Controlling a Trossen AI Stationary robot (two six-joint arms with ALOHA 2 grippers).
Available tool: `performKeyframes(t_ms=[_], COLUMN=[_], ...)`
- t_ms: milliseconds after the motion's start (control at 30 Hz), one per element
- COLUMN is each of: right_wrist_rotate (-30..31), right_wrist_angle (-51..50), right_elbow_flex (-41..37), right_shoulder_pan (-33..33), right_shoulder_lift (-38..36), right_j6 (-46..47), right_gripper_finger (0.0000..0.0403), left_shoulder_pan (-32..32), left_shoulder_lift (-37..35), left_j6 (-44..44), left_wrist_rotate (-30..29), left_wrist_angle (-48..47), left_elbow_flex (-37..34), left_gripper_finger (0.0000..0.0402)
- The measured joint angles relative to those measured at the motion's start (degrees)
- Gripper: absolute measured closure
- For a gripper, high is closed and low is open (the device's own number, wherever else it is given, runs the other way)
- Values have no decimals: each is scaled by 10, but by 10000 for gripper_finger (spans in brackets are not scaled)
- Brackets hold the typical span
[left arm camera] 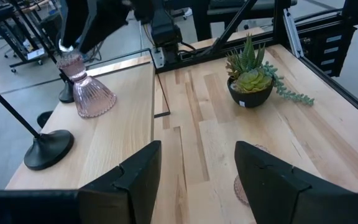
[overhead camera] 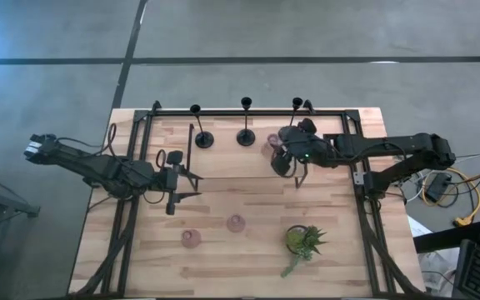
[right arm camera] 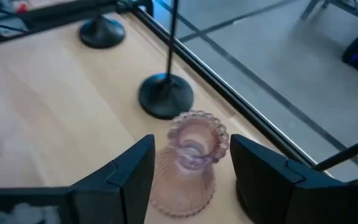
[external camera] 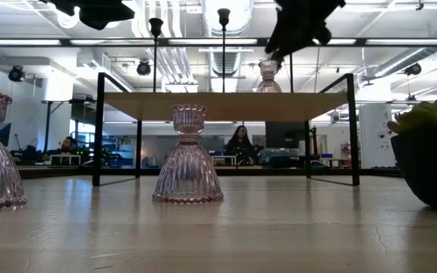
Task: Pick & Place candle stick holders
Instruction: Put the left pink glass candle holder on the shelf
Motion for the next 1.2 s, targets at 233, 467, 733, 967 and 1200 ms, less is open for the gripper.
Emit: performKeyframes(t_ms=[233, 467, 733, 967, 1200], right_wrist_rotate=[1, 1, 0, 1, -1], right_wrist_angle=[0, 3, 6, 5, -5], right_elbow_flex=[0, 0, 0, 0, -2], right_shoulder_pan=[62, 168, 237, 241, 252], right_shoulder_lift=[-38, -60, -24, 9, 15], right_j6=[-4, -6, 2, -6, 22], right_gripper_finger=[202, 218, 244, 266, 285], left_shoulder_pan=[0, 0, 0, 0, 0], left_shoulder_lift=[0, 0, 0, 0, 0], left_j6=[0, 0, 0, 2, -1], left_wrist_rotate=[0, 0, 0, 0, 0], left_wrist_angle=[0, 0, 0, 0, 0], left_elbow_flex=[0, 0, 0, 0, 0], left_gripper_finger=[193, 193, 193, 193, 193])
